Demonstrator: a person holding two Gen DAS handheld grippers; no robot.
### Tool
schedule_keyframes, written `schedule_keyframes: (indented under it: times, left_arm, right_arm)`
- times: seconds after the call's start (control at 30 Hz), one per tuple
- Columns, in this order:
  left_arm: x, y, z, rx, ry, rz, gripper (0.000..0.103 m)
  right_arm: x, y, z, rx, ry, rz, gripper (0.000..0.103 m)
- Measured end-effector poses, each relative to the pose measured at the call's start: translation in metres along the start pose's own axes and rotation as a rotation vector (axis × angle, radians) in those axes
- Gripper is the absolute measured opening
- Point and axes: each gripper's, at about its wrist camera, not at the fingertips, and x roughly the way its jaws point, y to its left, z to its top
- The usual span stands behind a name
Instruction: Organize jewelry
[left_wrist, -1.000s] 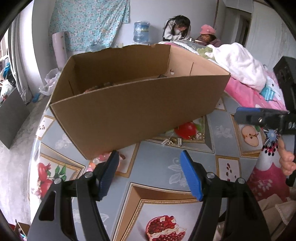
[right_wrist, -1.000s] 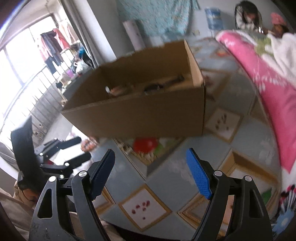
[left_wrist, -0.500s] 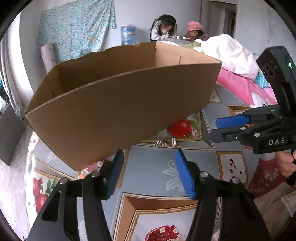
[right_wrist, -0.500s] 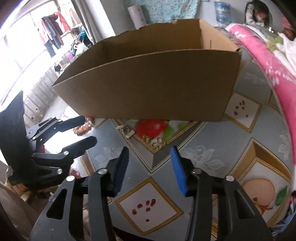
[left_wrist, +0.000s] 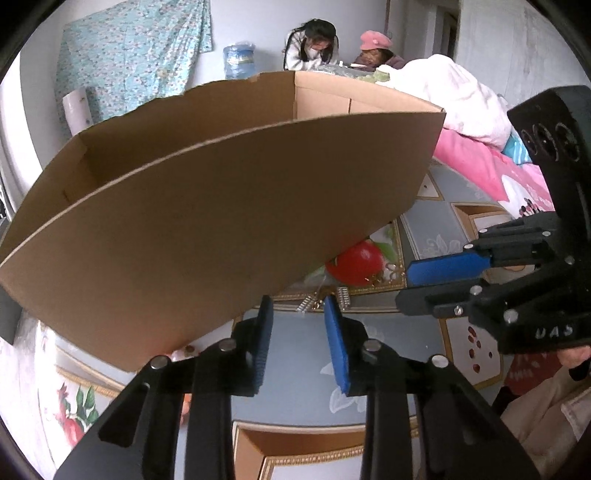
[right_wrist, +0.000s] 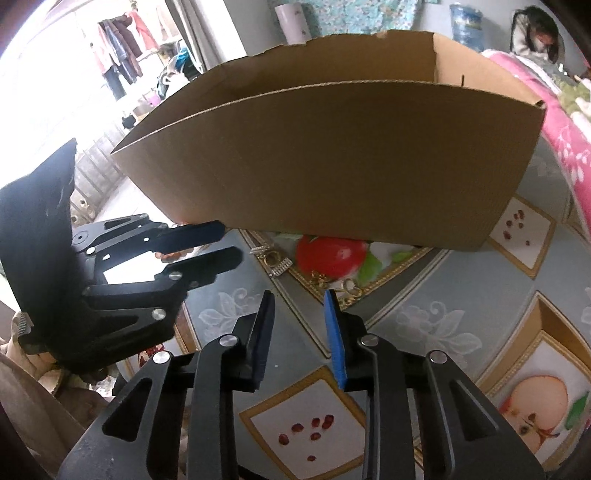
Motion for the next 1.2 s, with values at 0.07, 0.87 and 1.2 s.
schedule_keyframes:
  times: [0.07,0.87,1.2]
  left_arm:
    - [0.004,0.000,0.001,0.003,0.011,-0.001,0.028]
    - [0.021,0.002,0.006,0.035,0.037,-0.014,0.010]
    - [0.016,0.009,0.000,-0.010,0.022,-0.041,0.000]
  right_arm:
    - [0.001,-0.001,0.001,-0.001,0.000,0.007,0.026]
    - [0.009,-0.008,0.004,0.022,-0.021,0.018,0.026]
    - [0.000,-0.004,-0.001,0.016,-0.036,0.010,0.026]
